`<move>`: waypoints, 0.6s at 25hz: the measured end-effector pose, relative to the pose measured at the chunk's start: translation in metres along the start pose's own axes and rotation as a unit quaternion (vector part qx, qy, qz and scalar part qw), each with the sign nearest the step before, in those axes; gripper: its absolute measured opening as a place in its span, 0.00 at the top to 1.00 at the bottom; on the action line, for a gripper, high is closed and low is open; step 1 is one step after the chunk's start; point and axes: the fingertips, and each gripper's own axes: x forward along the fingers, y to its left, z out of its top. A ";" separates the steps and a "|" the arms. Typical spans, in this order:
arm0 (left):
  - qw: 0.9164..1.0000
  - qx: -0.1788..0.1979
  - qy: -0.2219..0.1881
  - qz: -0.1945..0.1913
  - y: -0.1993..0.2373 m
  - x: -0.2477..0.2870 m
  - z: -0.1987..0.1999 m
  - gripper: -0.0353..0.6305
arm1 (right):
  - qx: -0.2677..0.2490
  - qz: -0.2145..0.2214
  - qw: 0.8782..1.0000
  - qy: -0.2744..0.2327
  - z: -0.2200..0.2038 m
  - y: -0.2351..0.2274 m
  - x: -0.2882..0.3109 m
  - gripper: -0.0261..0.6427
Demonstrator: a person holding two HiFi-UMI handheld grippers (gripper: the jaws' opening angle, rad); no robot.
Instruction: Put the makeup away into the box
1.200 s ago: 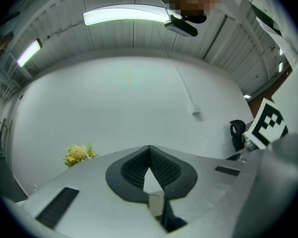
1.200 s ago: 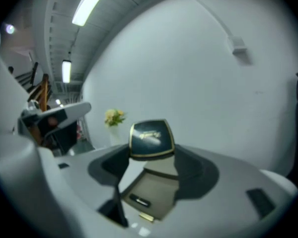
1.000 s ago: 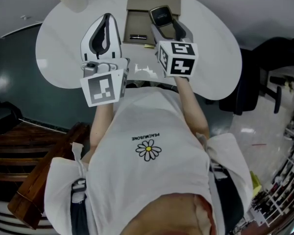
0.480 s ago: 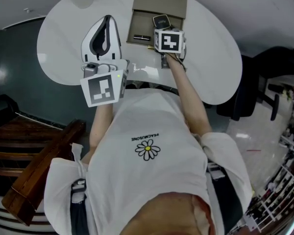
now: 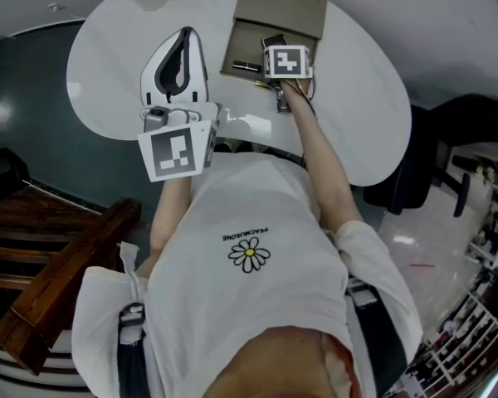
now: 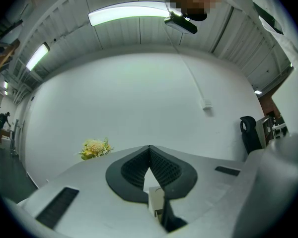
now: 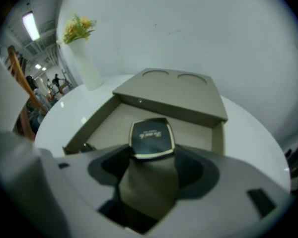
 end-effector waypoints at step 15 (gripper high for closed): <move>1.000 0.002 -0.004 -0.013 -0.008 0.005 0.002 0.92 | -0.004 0.012 1.000 -0.009 0.002 -0.001 0.000 0.52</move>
